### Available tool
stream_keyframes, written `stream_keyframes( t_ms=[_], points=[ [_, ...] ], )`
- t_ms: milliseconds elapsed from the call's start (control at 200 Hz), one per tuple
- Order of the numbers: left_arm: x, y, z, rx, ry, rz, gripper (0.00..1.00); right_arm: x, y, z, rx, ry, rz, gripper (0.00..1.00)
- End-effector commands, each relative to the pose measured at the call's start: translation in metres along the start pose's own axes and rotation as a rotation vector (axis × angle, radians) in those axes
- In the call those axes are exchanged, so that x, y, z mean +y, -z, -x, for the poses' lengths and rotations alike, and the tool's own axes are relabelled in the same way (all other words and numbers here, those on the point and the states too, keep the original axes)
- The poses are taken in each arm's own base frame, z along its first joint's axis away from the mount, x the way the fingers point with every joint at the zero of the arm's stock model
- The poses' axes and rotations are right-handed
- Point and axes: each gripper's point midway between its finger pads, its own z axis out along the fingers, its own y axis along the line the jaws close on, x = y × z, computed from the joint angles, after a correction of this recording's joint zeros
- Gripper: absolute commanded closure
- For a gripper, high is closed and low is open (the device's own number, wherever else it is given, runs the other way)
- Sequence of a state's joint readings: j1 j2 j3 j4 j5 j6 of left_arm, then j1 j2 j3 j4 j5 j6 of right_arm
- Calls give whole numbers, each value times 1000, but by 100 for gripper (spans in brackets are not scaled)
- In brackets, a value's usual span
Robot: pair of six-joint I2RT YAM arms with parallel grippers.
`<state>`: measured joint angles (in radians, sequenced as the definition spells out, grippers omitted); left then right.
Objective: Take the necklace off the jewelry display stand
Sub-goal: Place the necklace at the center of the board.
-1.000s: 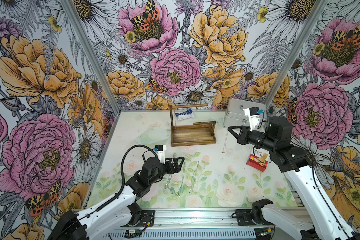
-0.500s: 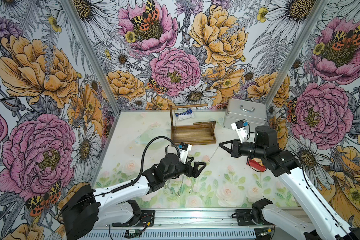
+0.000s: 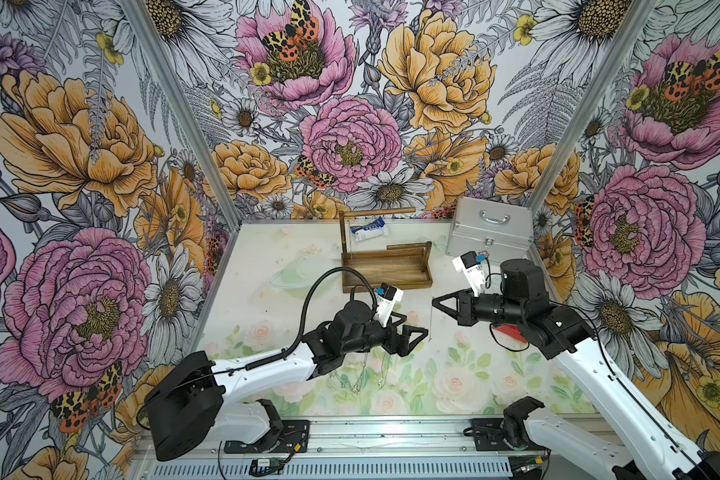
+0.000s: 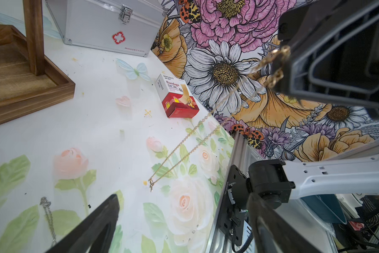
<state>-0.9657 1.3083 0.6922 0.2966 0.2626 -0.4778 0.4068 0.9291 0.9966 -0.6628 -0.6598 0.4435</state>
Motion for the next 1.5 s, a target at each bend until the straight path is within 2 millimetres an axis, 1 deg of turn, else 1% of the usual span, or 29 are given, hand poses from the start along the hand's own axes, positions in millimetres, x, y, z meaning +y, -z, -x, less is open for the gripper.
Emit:
stream_keyframes(
  t_ms=[0, 80, 185, 315, 440, 570, 651, 801, 896, 1036, 1146, 1256, 1341, 1491],
  points=[
    [-19, -8, 12, -2, -53, -77, 14, 8, 3, -2, -1, 20, 26, 100],
    [-20, -13, 13, 8, -58, -88, 18, 8, 3, -3, 1, 19, 28, 100],
    [-15, -18, 14, 9, -55, -69, 23, 11, 3, -3, 5, 20, 39, 100],
    [-10, -23, 16, 17, -48, -65, 33, 13, 3, -3, 8, 19, 51, 100],
    [-5, -27, 17, 20, -41, -49, 33, 17, 3, -4, 14, 18, 68, 100],
    [-5, -32, 16, 32, -42, -60, 34, 19, 5, -3, 12, 15, 75, 100],
    [-4, -36, 13, 47, -33, -64, 36, 21, 6, -1, 6, 15, 76, 100],
    [1, -41, 4, 70, -5, -58, 43, 22, 8, 3, -6, 14, 69, 100],
    [0, -42, -2, 77, -1, -62, 47, 23, 9, 5, -12, 16, 67, 100],
    [0, -46, -11, 92, 4, -63, 51, 24, 10, 6, -17, 19, 69, 100],
    [3, -48, -17, 103, 14, -58, 53, 26, 12, 8, -25, 22, 70, 100],
    [7, -49, -22, 109, 27, -57, 57, 28, 14, 9, -33, 26, 72, 100],
    [8, -51, -27, 117, 39, -61, 57, 29, 16, 9, -40, 28, 69, 100],
    [6, -55, -35, 135, 50, -72, 60, 31, 19, 10, -48, 32, 72, 100]
  ],
)
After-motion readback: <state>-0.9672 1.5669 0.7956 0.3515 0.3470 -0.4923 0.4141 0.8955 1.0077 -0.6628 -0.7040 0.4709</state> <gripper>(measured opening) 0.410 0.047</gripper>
